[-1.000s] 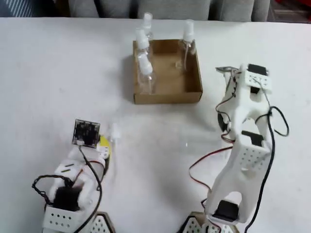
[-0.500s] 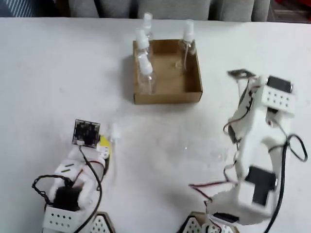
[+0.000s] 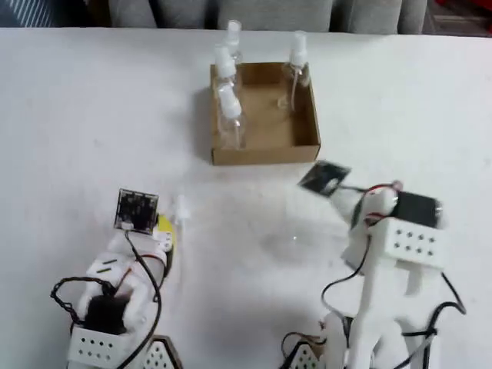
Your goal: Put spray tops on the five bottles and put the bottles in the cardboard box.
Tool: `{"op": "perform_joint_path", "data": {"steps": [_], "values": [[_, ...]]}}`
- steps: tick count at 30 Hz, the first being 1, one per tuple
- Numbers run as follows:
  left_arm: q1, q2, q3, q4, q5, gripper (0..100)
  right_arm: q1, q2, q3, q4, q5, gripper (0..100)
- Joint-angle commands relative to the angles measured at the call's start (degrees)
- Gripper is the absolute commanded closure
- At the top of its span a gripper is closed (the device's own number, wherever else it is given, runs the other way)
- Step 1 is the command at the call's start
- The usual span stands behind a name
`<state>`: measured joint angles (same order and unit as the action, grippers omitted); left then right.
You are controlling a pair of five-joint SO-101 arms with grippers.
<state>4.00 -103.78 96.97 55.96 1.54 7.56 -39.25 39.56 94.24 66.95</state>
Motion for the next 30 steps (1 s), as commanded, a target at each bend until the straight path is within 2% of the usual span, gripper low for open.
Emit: {"op": "perform_joint_path", "data": {"steps": [1, 3, 5, 8, 11, 19, 25, 30], "values": [[-0.57, -0.57, 0.09, 0.0, -0.53, 98, -6.73, -2.24, 2.11, -1.89, -1.76, 97.5], [-0.57, -0.57, 0.09, 0.09, -0.53, 98, -9.19, -2.24, 3.96, -5.49, -4.4, 94.3], [-0.57, -0.57, 0.09, 0.09, -0.53, 98, -10.59, -2.24, 6.42, -9.19, -6.33, 86.8], [-0.57, -0.57, 0.09, 0.09, -0.53, 98, -12.18, -2.24, 9.14, -12.53, -6.59, 74.1], [-0.57, -0.57, 0.09, 0.09, -0.53, 98, -14.2, -2.24, 9.67, -13.32, -6.59, 66.3], [-0.57, -0.57, 0.09, 0.0, -0.53, 98, -22.2, -2.07, 9.85, -15.16, -6.59, 64.7], [-0.57, -0.57, 0.09, -0.09, -0.53, 98, -22.46, -2.07, 13.1, -23.43, -6.42, 64.7], [-0.57, -0.57, 0.09, -0.18, -0.53, 98, -22.2, -2.07, 16.44, -24.84, 3.6, 64.6]]}}
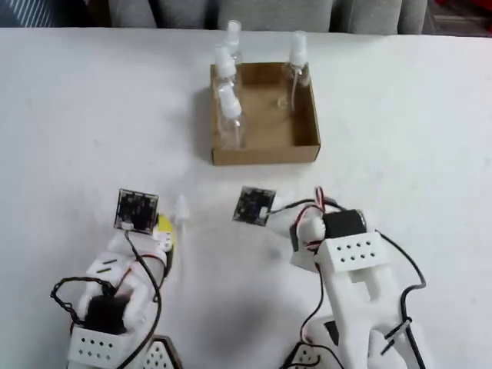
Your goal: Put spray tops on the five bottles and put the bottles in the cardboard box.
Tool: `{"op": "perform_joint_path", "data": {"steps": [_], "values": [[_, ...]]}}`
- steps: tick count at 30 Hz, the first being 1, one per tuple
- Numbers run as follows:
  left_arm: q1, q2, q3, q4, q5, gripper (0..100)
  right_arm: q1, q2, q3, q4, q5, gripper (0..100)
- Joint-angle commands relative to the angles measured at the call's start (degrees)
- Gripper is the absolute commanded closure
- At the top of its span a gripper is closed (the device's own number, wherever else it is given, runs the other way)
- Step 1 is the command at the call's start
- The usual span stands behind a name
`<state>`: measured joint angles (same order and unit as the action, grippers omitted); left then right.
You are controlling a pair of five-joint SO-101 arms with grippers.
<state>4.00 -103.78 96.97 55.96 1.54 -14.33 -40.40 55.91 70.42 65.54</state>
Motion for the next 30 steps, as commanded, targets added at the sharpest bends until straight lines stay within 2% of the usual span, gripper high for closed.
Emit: {"op": "perform_joint_path", "data": {"steps": [1, 7, 18, 30], "values": [[-0.57, -0.57, 0.09, -0.18, -0.53, 98, -0.04, -0.92, 0.35, -1.1, 5.98, 64.6], [-0.57, -0.57, 0.09, -0.26, -0.53, 98, 1.45, 0.75, 0.62, -5.85, 6.24, 64.5], [-0.57, -0.57, 0.09, -0.35, -0.53, 98, 0.22, 17.36, 0.26, -16.84, 6.59, 64.5], [-0.57, -0.57, 0.09, -0.35, -0.53, 98, 0.4, 22.73, 0.26, -21.76, 6.77, 65.0]]}}
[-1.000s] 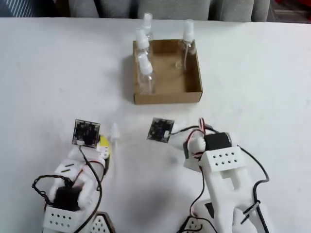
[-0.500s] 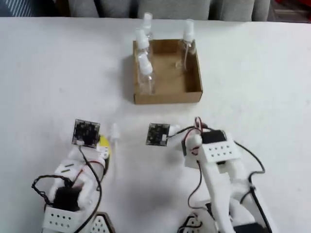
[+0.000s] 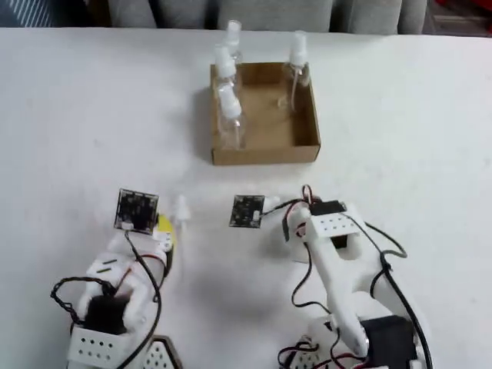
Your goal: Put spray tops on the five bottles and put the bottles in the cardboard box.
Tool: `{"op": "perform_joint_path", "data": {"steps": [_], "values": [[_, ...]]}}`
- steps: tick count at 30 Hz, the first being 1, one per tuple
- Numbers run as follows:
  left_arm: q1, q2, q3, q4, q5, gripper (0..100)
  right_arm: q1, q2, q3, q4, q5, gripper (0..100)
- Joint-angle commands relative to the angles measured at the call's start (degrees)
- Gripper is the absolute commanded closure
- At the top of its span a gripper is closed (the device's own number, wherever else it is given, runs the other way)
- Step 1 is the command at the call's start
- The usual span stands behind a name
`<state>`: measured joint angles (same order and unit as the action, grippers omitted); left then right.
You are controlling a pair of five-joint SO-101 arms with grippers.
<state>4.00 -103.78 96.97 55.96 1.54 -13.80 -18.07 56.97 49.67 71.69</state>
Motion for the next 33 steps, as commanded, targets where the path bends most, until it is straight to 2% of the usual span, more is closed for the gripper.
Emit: {"op": "perform_joint_path", "data": {"steps": [1, 4, 8, 10, 11, 14, 19, 22, 28, 30, 33], "values": [[-0.57, -0.57, 0.09, -0.35, -0.53, 98, -0.13, 0.92, -0.79, -1.36, 0.79, 66.3], [-0.57, -0.57, 0.09, -0.35, -0.53, 98, 0.22, 2.77, -0.88, -2.15, 3.08, 76.7], [-0.57, -0.57, 0.09, -0.35, -0.53, 98, 2.15, 4.88, -4.92, -1.63, 1.93, 99.6], [-0.57, -0.57, 0.09, -0.35, -0.53, 98, 5.14, 4.79, -8.09, 0.48, -1.23, 96.5], [-0.57, -0.57, 0.09, -0.35, -0.53, 98, 6.11, 4.53, -10.29, 2.51, -3.69, 98.0], [-0.57, -0.57, 0.09, -0.35, -0.53, 98, 8.57, 2.51, -16.26, 11.12, -13.54, 98.1], [-0.57, -0.57, 0.09, -0.35, -0.53, 98, 9.71, -4.09, -20.13, 19.65, -43.25, 98.2], [-0.57, -0.57, 0.09, -0.35, -0.53, 98, 8.48, -8.75, -17.76, 20.88, -52.75, 98.2], [-0.57, -0.66, 0.09, -0.44, -0.53, 98, 8.13, -14.73, -4.48, 8.66, -63.38, 98.2], [-0.57, -0.75, 0.09, -0.53, -0.44, 98, 8.57, -14.81, -0.79, 4.0, -63.47, 98.2], [-0.66, -0.75, 0.09, -0.97, -0.44, 98, 10.24, -14.73, 0.18, 2.42, -62.33, 98.2]]}}
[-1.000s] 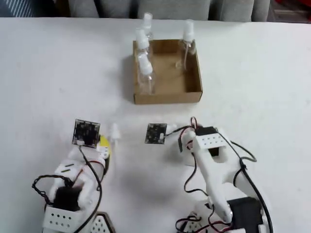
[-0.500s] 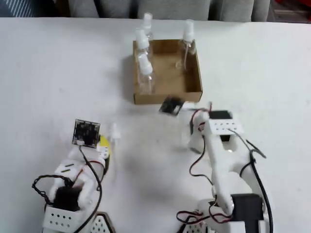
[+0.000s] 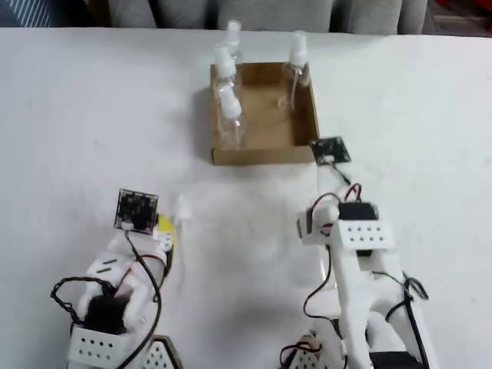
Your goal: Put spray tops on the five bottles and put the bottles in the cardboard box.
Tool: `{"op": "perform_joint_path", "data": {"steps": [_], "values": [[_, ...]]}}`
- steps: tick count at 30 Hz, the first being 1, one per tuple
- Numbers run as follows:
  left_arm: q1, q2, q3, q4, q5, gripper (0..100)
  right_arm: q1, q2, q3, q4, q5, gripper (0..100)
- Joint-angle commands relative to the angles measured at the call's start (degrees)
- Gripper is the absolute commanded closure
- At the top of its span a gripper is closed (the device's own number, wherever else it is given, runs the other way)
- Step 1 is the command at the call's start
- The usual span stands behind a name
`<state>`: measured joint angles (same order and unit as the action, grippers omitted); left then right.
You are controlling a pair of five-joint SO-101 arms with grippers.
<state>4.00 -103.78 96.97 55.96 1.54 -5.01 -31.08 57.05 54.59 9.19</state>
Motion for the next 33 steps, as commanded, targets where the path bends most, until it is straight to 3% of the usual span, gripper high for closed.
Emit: {"op": "perform_joint_path", "data": {"steps": [1, 6, 10, 20, 33], "values": [[-1.19, -0.75, 0.09, -0.88, -0.44, 98, 1.98, -1.71, 0.18, -2.77, 0.44, 98.2], [-4.62, -0.4, -1.93, 0.0, 0.26, 98, 3.12, -1.63, 3.69, -8.75, 0.44, 98.2], [-6.11, -0.4, -4.75, 3.43, 4.57, 98, 2.77, -1.63, 4.04, -9.01, 0.44, 98.2], [-7.6, 1.98, -10.46, 3.69, 4.66, 98, 3.12, -1.63, 5.19, -10.77, 0.7, 98.2], [-7.6, 44.53, -39.82, -0.09, 5.01, 98, 3.12, -1.63, 5.27, -11.12, 0.97, 98.2]]}}
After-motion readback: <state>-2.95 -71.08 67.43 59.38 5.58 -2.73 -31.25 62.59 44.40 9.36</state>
